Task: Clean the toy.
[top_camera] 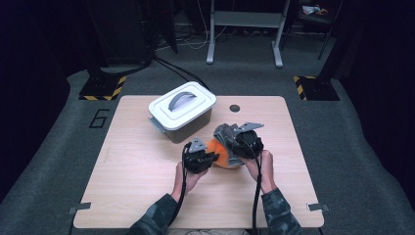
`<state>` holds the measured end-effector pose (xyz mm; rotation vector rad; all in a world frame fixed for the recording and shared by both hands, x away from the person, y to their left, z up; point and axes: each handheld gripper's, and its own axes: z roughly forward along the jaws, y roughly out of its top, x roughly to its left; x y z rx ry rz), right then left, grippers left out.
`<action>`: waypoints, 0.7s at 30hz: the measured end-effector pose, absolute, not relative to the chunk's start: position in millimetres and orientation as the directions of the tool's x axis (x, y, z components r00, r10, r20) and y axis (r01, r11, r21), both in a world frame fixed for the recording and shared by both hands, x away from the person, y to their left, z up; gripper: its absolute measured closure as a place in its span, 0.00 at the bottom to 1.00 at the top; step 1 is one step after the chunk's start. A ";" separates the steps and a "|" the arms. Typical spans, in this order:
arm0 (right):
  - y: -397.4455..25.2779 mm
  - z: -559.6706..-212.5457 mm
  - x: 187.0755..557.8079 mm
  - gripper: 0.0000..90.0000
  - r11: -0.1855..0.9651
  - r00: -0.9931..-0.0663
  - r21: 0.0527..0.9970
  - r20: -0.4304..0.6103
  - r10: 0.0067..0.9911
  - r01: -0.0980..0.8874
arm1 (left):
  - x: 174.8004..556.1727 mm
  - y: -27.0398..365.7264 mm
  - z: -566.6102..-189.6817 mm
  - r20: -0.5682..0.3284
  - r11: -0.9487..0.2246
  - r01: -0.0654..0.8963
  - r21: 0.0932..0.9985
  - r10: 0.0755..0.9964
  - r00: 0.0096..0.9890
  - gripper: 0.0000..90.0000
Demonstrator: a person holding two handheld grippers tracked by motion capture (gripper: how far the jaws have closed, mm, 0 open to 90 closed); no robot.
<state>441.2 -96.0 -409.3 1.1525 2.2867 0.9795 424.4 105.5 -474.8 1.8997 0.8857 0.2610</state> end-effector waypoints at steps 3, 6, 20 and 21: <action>-92.0 -413.8 444.1 0.74 0.435 -0.588 0.727 -0.053 0.807 0.531 | 425.6 105.7 -476.9 -0.173 -0.267 0.462 0.846 0.681 0.711 0.89; -88.4 -417.3 445.8 0.71 0.448 -0.591 0.720 -0.066 0.804 0.529 | 425.3 105.7 -478.6 -0.163 -0.272 0.455 0.848 0.684 0.711 0.88; -105.2 -424.2 447.5 0.77 0.382 -0.594 0.761 0.006 0.804 0.524 | 426.1 107.9 -481.0 -0.196 -0.240 0.470 0.849 0.683 0.704 0.88; -106.9 -424.2 446.5 0.78 0.374 -0.591 0.765 0.010 0.807 0.524 | 426.3 108.2 -480.7 -0.193 -0.246 0.468 0.849 0.680 0.707 0.88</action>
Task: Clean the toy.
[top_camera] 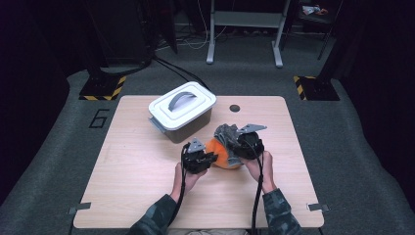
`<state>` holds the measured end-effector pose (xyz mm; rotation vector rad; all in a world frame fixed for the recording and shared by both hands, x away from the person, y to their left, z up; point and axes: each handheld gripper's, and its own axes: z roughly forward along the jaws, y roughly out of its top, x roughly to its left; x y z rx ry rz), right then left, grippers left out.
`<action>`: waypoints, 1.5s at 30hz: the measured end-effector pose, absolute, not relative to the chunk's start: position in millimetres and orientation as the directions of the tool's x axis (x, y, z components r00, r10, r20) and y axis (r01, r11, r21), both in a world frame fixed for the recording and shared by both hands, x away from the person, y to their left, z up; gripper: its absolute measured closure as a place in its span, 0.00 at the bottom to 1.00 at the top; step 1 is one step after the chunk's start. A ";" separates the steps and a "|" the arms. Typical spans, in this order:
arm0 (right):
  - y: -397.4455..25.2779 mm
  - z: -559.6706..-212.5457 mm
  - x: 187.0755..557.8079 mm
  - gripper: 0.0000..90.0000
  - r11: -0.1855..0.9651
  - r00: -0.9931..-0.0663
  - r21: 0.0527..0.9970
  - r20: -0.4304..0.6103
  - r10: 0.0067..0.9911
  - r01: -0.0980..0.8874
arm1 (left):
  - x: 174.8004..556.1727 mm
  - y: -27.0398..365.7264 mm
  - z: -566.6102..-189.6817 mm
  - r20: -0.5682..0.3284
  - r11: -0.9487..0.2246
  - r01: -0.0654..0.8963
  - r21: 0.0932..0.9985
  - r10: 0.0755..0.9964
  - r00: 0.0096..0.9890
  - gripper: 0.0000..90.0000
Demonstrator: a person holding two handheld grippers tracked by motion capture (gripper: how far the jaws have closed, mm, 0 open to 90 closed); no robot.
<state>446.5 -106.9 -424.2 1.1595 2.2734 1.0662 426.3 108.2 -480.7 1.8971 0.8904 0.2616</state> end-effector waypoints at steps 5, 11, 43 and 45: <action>-115.3 -425.6 443.0 0.78 0.361 -0.571 0.773 0.001 0.821 0.522 | 426.3 107.2 -479.2 -0.200 -0.242 0.472 0.848 0.678 0.707 0.88; -127.1 -431.4 440.0 0.79 0.339 -0.538 0.765 0.012 0.843 0.547 | 426.8 108.5 -480.7 -0.191 -0.247 0.465 0.850 0.679 0.709 0.88; -170.3 -479.1 450.7 0.82 0.227 -0.397 0.699 0.088 0.914 0.678 | 424.9 108.2 -479.0 -0.227 -0.220 0.483 0.848 0.672 0.704 0.88; -172.8 -467.0 446.4 0.82 0.224 -0.402 0.720 0.082 0.912 0.657 | 424.5 107.7 -479.1 -0.228 -0.220 0.482 0.848 0.671 0.706 0.88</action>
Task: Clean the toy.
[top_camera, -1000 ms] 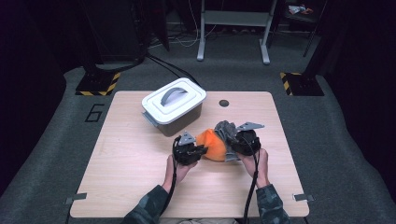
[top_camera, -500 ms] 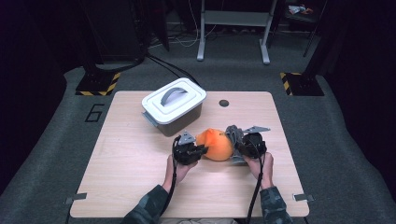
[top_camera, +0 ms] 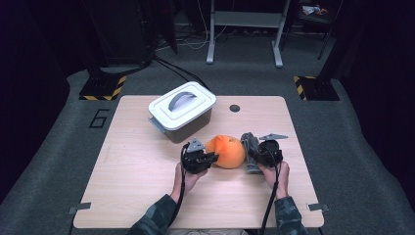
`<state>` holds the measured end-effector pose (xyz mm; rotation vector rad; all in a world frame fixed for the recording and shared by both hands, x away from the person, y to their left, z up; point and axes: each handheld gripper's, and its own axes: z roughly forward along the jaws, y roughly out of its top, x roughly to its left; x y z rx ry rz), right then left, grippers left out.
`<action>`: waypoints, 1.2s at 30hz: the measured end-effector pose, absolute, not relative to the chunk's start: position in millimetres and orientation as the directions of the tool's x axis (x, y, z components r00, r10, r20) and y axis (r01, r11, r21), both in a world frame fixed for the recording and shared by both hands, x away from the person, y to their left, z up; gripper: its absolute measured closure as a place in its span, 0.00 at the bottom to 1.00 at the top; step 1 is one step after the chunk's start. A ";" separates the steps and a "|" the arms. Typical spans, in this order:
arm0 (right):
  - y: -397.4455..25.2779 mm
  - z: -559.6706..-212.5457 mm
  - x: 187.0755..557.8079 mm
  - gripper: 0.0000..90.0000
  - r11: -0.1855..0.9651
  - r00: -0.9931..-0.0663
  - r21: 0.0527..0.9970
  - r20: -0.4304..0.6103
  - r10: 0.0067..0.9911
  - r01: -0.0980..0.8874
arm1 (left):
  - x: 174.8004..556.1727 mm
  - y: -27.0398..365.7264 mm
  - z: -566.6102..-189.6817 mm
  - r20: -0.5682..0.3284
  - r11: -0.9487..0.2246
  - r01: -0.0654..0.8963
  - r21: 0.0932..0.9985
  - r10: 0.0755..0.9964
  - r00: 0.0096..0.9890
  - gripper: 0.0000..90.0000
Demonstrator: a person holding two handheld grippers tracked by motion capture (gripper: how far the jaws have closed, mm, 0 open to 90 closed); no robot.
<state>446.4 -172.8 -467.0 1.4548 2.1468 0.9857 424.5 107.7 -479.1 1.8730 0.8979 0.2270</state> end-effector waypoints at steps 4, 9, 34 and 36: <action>-169.3 -440.3 437.6 0.82 0.227 -0.439 0.764 0.082 0.895 0.604 | 423.4 106.3 -479.7 -0.216 -0.227 0.470 0.853 0.666 0.714 0.88; -141.2 -415.3 429.5 0.81 0.272 -0.524 0.794 0.068 0.849 0.543 | 424.8 108.0 -478.7 -0.213 -0.235 0.472 0.850 0.666 0.715 0.87; -128.1 -429.4 440.0 0.76 0.331 -0.550 0.758 0.043 0.834 0.562 | 427.2 111.8 -481.0 -0.236 -0.230 0.487 0.843 0.655 0.718 0.88; -130.1 -430.1 440.1 0.76 0.329 -0.546 0.756 0.044 0.837 0.565 | 427.2 111.7 -480.6 -0.235 -0.232 0.488 0.841 0.656 0.717 0.88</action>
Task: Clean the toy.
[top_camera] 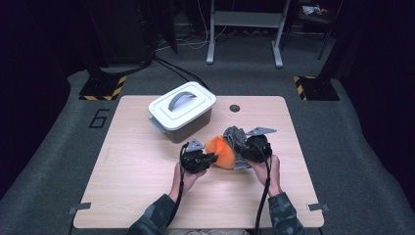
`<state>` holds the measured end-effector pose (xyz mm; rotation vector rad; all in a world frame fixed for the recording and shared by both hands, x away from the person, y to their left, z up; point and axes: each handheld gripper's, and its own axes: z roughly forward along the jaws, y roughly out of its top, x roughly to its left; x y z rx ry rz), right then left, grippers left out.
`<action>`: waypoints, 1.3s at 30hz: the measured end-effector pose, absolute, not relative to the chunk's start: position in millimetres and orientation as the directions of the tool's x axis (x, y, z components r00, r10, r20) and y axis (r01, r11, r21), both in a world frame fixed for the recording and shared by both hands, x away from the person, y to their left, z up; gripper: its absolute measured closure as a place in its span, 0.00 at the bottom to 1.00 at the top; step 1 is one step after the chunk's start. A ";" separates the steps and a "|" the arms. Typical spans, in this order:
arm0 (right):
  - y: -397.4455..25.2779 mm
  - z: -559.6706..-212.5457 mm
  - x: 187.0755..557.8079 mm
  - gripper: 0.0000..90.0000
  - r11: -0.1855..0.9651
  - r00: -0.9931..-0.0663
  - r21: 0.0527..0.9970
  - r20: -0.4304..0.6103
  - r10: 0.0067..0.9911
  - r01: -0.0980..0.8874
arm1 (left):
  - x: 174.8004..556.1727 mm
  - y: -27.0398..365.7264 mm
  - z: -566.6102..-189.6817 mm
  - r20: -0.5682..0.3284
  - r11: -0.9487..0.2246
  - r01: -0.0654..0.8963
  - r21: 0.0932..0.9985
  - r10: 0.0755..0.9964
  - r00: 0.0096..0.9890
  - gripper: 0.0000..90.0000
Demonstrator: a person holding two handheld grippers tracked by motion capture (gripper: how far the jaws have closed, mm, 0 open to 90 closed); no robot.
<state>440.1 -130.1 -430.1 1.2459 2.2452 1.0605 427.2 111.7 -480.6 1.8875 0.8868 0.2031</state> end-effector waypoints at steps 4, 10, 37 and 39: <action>-135.8 -434.0 439.9 0.76 0.319 -0.527 0.752 0.046 0.848 0.578 | 426.9 111.6 -480.7 -0.233 -0.234 0.486 0.842 0.655 0.718 0.88; -147.6 -443.3 439.8 0.76 0.292 -0.500 0.744 0.065 0.863 0.601 | 427.8 112.2 -481.0 -0.232 -0.234 0.484 0.843 0.654 0.720 0.88; -168.4 -489.4 454.7 0.77 0.260 -0.406 0.660 0.075 0.911 0.705 | 427.6 112.4 -481.3 -0.233 -0.224 0.485 0.845 0.663 0.712 0.88; -170.3 -482.8 452.0 0.77 0.260 -0.401 0.676 0.058 0.914 0.689 | 427.3 112.7 -481.4 -0.229 -0.227 0.482 0.846 0.662 0.714 0.88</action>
